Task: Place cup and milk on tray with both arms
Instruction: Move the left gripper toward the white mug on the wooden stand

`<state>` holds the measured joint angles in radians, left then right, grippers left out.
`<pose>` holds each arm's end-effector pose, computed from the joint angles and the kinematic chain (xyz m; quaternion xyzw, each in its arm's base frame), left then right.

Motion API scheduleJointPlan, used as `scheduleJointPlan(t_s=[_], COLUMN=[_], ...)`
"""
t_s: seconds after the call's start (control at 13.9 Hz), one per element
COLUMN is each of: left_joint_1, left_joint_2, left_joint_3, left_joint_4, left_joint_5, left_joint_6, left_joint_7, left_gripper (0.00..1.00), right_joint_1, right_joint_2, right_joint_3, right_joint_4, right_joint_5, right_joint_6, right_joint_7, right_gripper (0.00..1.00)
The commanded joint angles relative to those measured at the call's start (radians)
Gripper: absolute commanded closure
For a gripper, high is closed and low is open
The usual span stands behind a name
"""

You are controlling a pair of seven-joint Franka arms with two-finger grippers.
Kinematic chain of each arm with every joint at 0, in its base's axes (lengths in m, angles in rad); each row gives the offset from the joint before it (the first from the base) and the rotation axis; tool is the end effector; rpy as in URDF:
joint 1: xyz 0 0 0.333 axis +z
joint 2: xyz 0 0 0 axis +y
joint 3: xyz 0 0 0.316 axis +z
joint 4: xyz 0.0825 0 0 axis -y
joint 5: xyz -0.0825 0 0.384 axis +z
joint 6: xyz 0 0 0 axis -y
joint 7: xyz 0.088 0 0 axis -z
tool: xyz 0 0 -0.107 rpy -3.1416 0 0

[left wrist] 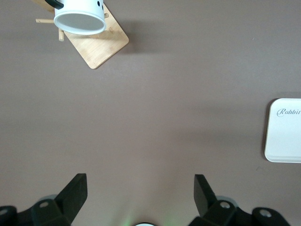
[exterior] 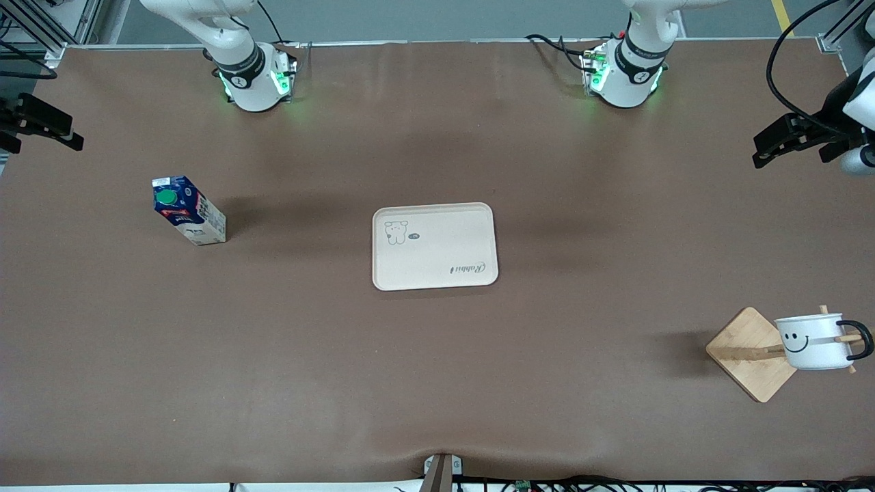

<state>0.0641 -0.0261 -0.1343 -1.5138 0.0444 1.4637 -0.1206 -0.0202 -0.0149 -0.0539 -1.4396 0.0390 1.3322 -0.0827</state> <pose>0.5345 -0.0335 0.6561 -0.9993 -0.0273 0.0098 0.0249 0.5223 -0.0342 0.6731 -0.9987 -0.0080 0.0446 0.0231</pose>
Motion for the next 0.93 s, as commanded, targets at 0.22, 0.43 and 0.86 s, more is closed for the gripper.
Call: scheduleJointPlan(t_s=[0.22, 0.43, 0.86], left_joint_1=[-0.006, 0.005, 0.025], left_joint_2=[0.008, 0.044, 0.071], left_joint_3=[-0.001, 0.001, 0.004], left_joint_4=[0.012, -0.005, -0.152], left_joint_5=[0.003, 0.002, 0.055], left_joint_6=[-0.013, 0.090, 0.389], left_joint_7=[0.001, -0.022, -0.151], left_gripper=[0.00, 0.00, 0.00], right_joint_1=[0.003, 0.003, 0.002], right_joint_2=[-0.017, -0.017, -0.014], right_joint_3=[-0.006, -0.006, -0.006], right_joint_4=[-0.022, -0.021, -0.019], right_joint_5=[-0.008, -0.008, -0.010], right_joint_6=[0.001, 0.001, 0.001], right_joint_7=[0.001, 0.001, 0.001], right_gripper=[0.00, 0.00, 0.00])
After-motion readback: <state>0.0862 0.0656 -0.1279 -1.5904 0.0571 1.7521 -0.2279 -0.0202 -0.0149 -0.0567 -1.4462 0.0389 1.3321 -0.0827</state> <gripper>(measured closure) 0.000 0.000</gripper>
